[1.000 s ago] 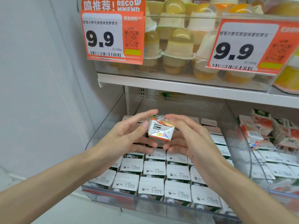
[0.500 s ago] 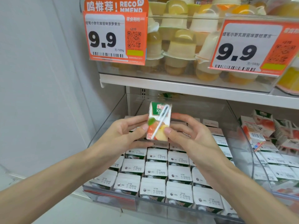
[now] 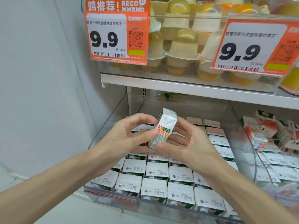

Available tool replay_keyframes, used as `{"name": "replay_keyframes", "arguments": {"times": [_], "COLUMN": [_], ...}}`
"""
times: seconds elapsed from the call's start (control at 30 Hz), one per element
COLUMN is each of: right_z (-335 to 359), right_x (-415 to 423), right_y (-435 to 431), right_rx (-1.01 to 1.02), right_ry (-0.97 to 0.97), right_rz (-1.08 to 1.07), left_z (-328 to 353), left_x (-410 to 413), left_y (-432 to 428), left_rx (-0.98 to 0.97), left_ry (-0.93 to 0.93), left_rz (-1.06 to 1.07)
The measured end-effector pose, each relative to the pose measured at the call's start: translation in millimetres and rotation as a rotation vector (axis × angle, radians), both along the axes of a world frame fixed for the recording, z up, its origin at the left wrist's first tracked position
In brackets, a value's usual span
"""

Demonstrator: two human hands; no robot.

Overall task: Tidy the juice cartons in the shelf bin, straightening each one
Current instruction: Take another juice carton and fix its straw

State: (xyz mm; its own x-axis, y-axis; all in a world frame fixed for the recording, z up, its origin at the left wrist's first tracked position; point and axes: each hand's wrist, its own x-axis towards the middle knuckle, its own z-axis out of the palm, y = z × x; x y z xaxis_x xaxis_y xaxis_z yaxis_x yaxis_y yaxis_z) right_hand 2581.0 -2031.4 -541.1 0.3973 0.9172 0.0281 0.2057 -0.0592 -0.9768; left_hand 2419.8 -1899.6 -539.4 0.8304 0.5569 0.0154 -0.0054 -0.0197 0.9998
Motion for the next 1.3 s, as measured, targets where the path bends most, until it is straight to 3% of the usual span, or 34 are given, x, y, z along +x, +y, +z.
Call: {"name": "replay_keyframes", "arguments": {"times": [0.17, 0.3, 0.43, 0.73, 0.97, 1.17, 1.3], "right_z": [-4, 1, 5, 8, 9, 11, 11], "right_x": [0, 0, 0, -1, -3, -1, 4], "right_y": [0, -2, -1, -1, -1, 2, 6], "right_rx": [0.002, 0.044, 0.072, 0.079, 0.032, -0.034, -0.077], "right_ry": [0.066, 0.004, -0.038, 0.065, 0.148, 0.401, 0.421], "right_rz": [0.005, 0.048, -0.021, -0.110, -0.079, -0.117, -0.176], "left_z": [-1, 0, 6, 5, 12, 12, 10], "left_x": [-1, 0, 1, -1, 1, 0, 1], "left_y": [0, -5, -8, -4, -7, -12, -8], "left_rx": [0.063, 0.144, 0.020, -0.125, -0.031, -0.097, -0.077], "left_ry": [0.068, 0.068, 0.041, 0.067, 0.078, 0.025, 0.039], "left_rz": [-0.007, -0.062, -0.027, -0.040, 0.093, -0.012, -0.073]}}
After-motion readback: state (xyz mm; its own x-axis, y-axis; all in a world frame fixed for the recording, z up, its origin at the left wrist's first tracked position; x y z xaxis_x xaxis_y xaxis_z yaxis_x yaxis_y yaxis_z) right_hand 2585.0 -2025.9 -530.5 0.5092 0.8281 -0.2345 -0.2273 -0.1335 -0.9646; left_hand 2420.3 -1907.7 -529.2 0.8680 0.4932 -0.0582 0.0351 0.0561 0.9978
